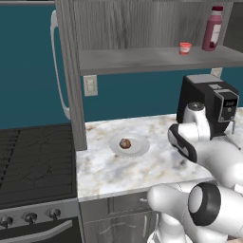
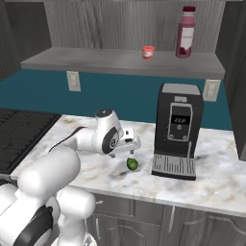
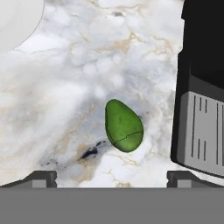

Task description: Pick the avocado and bread from the counter and place them on the plate. Then pick the jam from the cabinet and place it next to the plate. Lastly close the cabinet door.

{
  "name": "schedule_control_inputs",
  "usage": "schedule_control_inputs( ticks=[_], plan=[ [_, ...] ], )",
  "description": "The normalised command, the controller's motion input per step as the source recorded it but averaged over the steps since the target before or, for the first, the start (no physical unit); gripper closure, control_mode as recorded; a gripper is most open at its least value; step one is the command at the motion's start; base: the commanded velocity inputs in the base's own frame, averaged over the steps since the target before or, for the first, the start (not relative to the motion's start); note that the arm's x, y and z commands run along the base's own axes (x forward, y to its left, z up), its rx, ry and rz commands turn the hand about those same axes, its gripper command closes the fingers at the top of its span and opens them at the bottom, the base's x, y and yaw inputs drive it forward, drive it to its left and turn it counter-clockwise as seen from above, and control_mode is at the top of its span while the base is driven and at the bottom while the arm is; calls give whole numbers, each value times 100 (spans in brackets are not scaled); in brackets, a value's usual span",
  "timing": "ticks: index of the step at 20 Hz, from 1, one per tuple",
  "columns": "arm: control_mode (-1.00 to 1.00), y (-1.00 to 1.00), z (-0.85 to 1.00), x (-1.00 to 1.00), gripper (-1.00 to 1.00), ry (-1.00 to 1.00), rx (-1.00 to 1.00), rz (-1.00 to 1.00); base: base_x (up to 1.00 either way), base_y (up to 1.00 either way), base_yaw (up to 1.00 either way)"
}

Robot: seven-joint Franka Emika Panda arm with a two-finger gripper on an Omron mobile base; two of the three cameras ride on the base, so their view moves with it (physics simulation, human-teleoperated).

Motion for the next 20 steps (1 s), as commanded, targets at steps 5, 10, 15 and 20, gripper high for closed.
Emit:
schedule_control_inputs(
  ticks=[5, 10, 15, 20],
  plan=[
    [-100, -1, -12, 0, -100, 8, 0, 0, 0, 0, 0],
    [-100, -7, -20, 0, -100, 6, 0, 0, 0, 0, 0],
    [-100, -9, -27, 0, -100, 3, 0, 0, 0, 0, 0],
    [-100, -6, -20, 1, -100, 1, 0, 1, 0, 0, 0]
  ],
)
